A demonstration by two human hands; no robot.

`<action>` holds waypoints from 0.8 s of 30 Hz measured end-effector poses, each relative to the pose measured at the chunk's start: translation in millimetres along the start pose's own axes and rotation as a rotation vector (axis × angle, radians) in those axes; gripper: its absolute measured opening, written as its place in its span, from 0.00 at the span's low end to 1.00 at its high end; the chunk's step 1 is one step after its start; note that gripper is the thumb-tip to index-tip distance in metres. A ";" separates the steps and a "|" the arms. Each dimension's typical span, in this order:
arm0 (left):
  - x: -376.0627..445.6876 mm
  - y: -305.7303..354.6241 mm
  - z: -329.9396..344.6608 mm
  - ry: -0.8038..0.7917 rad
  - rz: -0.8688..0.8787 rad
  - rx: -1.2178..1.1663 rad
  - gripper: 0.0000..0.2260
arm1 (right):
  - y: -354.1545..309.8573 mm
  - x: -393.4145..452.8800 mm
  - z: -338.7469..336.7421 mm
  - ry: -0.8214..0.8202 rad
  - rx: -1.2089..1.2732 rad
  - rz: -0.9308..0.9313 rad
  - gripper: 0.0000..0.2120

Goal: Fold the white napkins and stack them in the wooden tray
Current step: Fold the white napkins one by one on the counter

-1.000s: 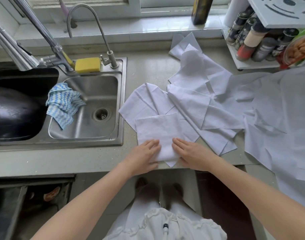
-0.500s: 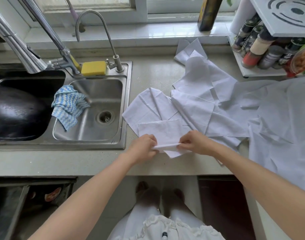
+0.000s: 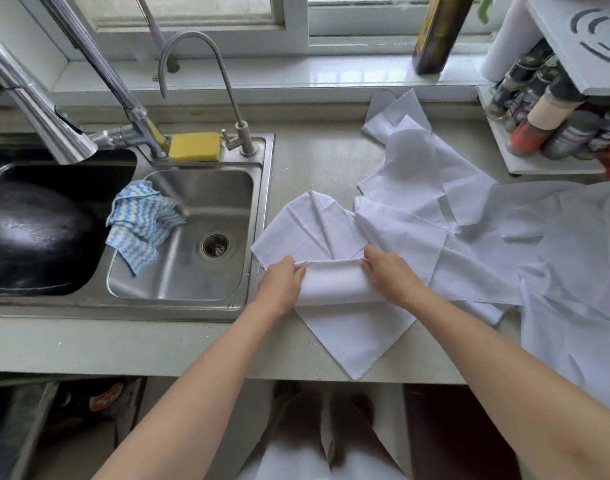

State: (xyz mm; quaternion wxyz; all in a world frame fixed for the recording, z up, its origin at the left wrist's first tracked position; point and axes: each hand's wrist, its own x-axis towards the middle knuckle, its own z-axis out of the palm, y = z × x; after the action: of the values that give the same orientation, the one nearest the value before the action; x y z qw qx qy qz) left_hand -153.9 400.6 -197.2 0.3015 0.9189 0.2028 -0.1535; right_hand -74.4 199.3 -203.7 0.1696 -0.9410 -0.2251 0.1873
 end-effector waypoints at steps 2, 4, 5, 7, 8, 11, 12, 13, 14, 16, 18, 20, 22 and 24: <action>-0.9 -0.7 4.4 0.022 -0.005 0.075 0.08 | -0.4 2.9 7.8 -0.008 -0.098 0.010 0.04; -3.0 0.3 8.7 0.037 -0.017 0.126 0.07 | -1.7 4.2 13.9 0.012 -0.219 0.016 0.03; -4.5 1.7 10.4 0.038 -0.020 0.145 0.07 | -2.4 4.5 16.6 0.025 -0.275 0.015 0.06; -7.5 4.7 13.4 0.038 -0.027 0.158 0.07 | -3.8 3.3 19.6 0.050 -0.337 0.018 0.09; -8.6 5.8 14.0 0.040 -0.036 0.144 0.07 | -4.6 2.4 20.1 0.055 -0.355 0.022 0.10; -10.2 6.4 12.7 0.048 -0.085 0.080 0.08 | -6.4 2.2 20.6 0.059 -0.410 0.008 0.13; -9.8 6.1 12.5 0.051 -0.101 0.065 0.08 | -7.5 2.2 20.3 0.056 -0.426 0.003 0.14; -9.3 6.0 12.4 0.055 -0.114 0.052 0.08 | -8.3 2.4 20.4 0.057 -0.433 0.001 0.15; -8.7 6.2 12.2 0.060 -0.126 0.043 0.08 | -9.4 2.4 20.4 0.061 -0.439 0.003 0.15; -6.6 6.4 12.3 0.065 -0.145 0.030 0.09 | -11.9 2.6 19.5 0.063 -0.453 0.011 0.16; -3.9 6.4 12.5 0.061 -0.160 0.035 0.09 | -13.8 3.1 19.5 0.062 -0.465 0.031 0.18; -1.7 6.9 13.1 0.053 -0.174 0.055 0.09 | -14.3 3.3 20.0 0.053 -0.476 0.040 0.19; -1.1 8.8 13.1 0.049 -0.181 0.093 0.09 | -15.2 3.0 20.7 0.043 -0.460 0.046 0.19; -1.1 10.3 13.1 0.044 -0.188 0.118 0.09 | -16.8 3.4 21.0 0.060 -0.405 0.096 0.18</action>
State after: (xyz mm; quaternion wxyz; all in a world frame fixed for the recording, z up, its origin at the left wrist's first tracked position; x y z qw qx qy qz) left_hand -152.1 384.5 -201.8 0.2264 0.9152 0.2853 -0.1723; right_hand -86.6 220.0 -216.2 -0.0254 -0.9707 -0.2076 0.1179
